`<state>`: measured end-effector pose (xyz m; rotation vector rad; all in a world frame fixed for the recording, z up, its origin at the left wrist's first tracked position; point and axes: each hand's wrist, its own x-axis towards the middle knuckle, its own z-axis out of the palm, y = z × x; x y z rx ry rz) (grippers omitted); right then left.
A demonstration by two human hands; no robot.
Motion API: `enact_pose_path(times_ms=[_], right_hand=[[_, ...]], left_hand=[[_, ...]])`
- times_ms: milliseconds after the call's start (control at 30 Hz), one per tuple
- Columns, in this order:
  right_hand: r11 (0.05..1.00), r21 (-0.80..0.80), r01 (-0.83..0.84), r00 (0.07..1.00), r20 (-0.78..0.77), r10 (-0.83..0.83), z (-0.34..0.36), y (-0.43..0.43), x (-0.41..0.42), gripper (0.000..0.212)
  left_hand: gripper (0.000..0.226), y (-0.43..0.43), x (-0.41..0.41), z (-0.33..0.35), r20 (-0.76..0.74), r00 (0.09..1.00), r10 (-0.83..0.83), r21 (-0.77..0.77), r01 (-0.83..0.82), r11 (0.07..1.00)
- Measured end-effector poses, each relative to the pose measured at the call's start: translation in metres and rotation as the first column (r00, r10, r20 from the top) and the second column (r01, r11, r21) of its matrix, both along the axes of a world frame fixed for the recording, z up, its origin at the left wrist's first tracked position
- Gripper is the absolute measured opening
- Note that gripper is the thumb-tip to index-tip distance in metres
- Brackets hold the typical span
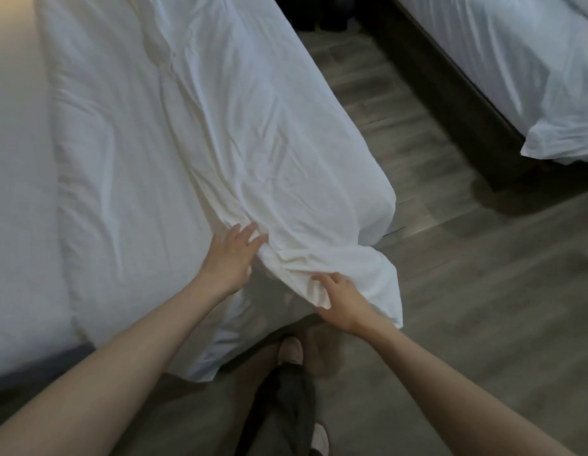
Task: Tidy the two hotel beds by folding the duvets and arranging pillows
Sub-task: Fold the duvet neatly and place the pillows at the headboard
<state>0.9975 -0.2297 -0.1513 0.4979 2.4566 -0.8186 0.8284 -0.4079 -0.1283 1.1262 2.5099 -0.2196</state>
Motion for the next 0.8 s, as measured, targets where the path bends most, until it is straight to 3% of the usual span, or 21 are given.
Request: enact_pose_path(times_ms=[200,400,633,733,800], right_hand=[[0.969,0.224,0.104,0.994,-0.065,-0.092,-0.036,0.003,0.049,0.102],[0.896,0.336,0.291,0.957,-0.125,-0.264,-0.083,0.001,0.061,0.113],[0.819,0.362,0.445,0.889,-0.285,-0.358,-0.116,-0.002,0.039,0.098],[0.8,0.33,0.501,0.855,-0.331,-0.399,-0.118,0.002,0.026,0.07],[0.839,0.315,0.443,0.879,-0.336,-0.337,-0.117,0.007,0.025,0.048]], left_hand=[[0.081,-0.001,0.049,-0.024,-0.031,0.999,-0.041,-0.017,0.04,0.999],[0.091,-0.006,0.056,-0.063,-0.056,0.996,-0.065,-0.033,0.064,0.997],[0.092,-0.011,0.046,-0.084,-0.016,0.994,-0.108,0.009,0.108,0.994],[0.093,-0.017,0.042,-0.088,0.014,0.993,-0.119,0.032,0.119,0.992],[0.092,-0.019,0.04,-0.091,0.011,0.993,-0.121,0.032,0.12,0.992]])
